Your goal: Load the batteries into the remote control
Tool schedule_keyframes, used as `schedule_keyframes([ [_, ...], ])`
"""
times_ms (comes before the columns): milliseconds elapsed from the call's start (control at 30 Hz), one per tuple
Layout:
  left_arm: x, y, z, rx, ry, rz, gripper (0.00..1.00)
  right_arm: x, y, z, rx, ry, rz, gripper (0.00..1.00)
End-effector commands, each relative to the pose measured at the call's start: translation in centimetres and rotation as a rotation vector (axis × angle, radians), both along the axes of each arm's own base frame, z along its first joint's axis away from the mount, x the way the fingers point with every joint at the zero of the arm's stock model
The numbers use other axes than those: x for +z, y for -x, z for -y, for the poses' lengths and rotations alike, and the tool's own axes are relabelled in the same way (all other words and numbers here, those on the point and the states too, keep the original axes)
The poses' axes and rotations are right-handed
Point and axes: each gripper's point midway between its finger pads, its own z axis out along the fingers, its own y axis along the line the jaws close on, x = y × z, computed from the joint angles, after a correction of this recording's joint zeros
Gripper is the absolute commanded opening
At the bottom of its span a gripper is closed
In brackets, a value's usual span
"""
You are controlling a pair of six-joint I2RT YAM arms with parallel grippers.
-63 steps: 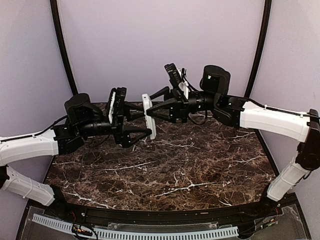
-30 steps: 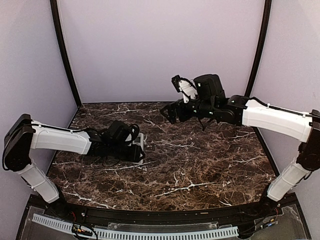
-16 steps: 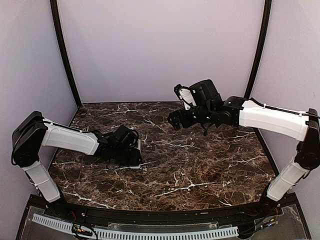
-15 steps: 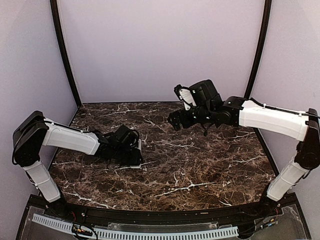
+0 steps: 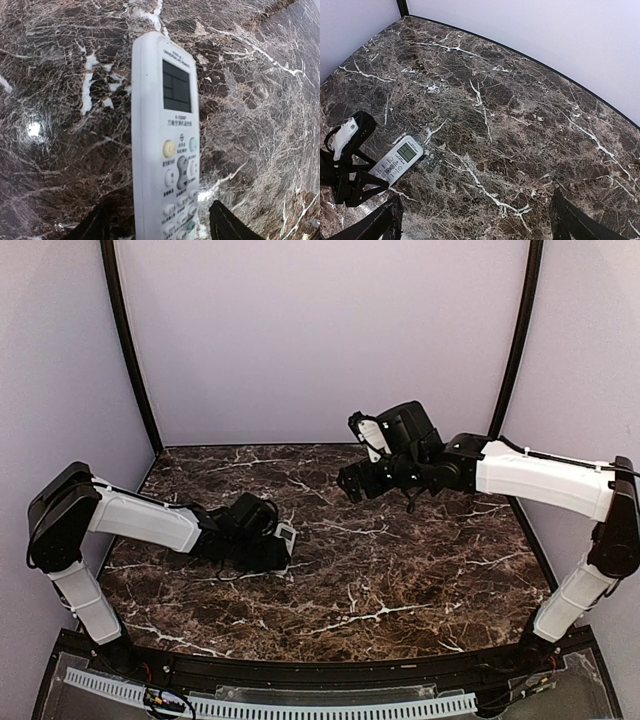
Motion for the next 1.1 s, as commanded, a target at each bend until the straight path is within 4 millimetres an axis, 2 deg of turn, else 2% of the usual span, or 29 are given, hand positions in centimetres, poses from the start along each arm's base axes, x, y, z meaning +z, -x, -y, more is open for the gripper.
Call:
schedule_keyframes([
  [0,-0.3,0.8,-1.4,0.02,-0.033,-0.013,0.72,0.2,-0.6,0.0,-0.009,0.01,0.004,0.99],
  [133,0.5,0.7,-1.3,0.022,-0.005,0.011,0.75,-0.1,-0.7,0.3,-0.013,0.007,-0.007,0.99],
  [200,1.8,0.4,-1.3,0.026,0.022,0.053,0.75,-0.5,-1.1,1.0,-0.023,0.003,-0.016,0.98],
  [233,3.4,0.1,-1.2,0.023,0.046,0.095,0.75,-0.8,-1.5,1.6,-0.035,0.0,-0.017,0.98],
  [267,4.0,-0.2,-1.6,0.033,0.046,0.129,0.75,-1.1,-1.9,2.5,-0.052,-0.008,-0.026,0.99],
  [300,6.0,-0.5,-1.8,0.03,0.062,0.185,0.77,-1.4,-2.3,3.4,-0.064,-0.024,-0.038,0.99],
  [333,7.0,-1.0,-2.6,0.048,0.044,0.232,0.78,-1.4,-2.7,4.1,-0.07,-0.052,-0.043,0.99],
  [367,9.1,-1.4,-3.2,0.05,0.05,0.292,0.8,-1.8,-3.0,5.1,-0.073,-0.084,-0.056,0.99],
  [400,10.1,-1.9,-4.1,0.073,0.033,0.334,0.81,-1.9,-3.5,6.3,-0.083,-0.121,-0.058,0.99],
  [433,12.1,-2.5,-5.4,0.089,0.034,0.389,0.83,-1.9,-3.9,7.5,-0.093,-0.175,-0.069,0.99],
  [500,14.3,-3.6,-8.4,0.153,0.008,0.461,0.84,-2.6,-4.8,10.5,-0.136,-0.286,-0.112,0.99],
  [533,14.7,-3.9,-9.8,0.186,-0.013,0.475,0.85,-3.3,-5.4,12.4,-0.185,-0.333,-0.139,0.99],
  [600,16.3,-4.9,-15.0,0.32,-0.035,0.511,0.85,-4.4,-6.1,15.8,-0.277,-0.387,-0.168,0.99],
  [633,16.0,-4.9,-16.3,0.353,-0.045,0.505,0.87,-5.0,-6.4,17.7,-0.334,-0.396,-0.175,0.99],
  [667,16.5,-4.8,-18.9,0.427,-0.054,0.51,0.87,-5.5,-6.4,19.0,-0.377,-0.395,-0.177,0.99],
  [700,15.7,-4.5,-20.3,0.459,-0.077,0.495,0.88,-6.0,-6.3,20.1,-0.417,-0.386,-0.177,0.99],
  [733,16.3,-4.3,-22.1,0.507,-0.079,0.515,0.89,-6.4,-6.1,21.1,-0.453,-0.38,-0.173,0.99],
  [767,15.7,-3.8,-23.1,0.528,-0.096,0.51,0.89,-6.7,-5.9,21.7,-0.476,-0.372,-0.173,0.99],
  [800,16.0,-3.5,-24.3,0.562,-0.099,0.524,0.92,-7.1,-5.6,22.2,-0.492,-0.363,-0.169,0.99],
  [933,14.2,-2.4,-26.6,0.661,-0.104,0.505,0.96,-8.4,-4.8,23.8,-0.559,-0.327,-0.155,0.99],
  [1067,12.3,-2.4,-27.3,0.68,-0.134,0.458,0.96,-8.1,-4.3,23.4,-0.503,-0.356,-0.117,0.98],
])
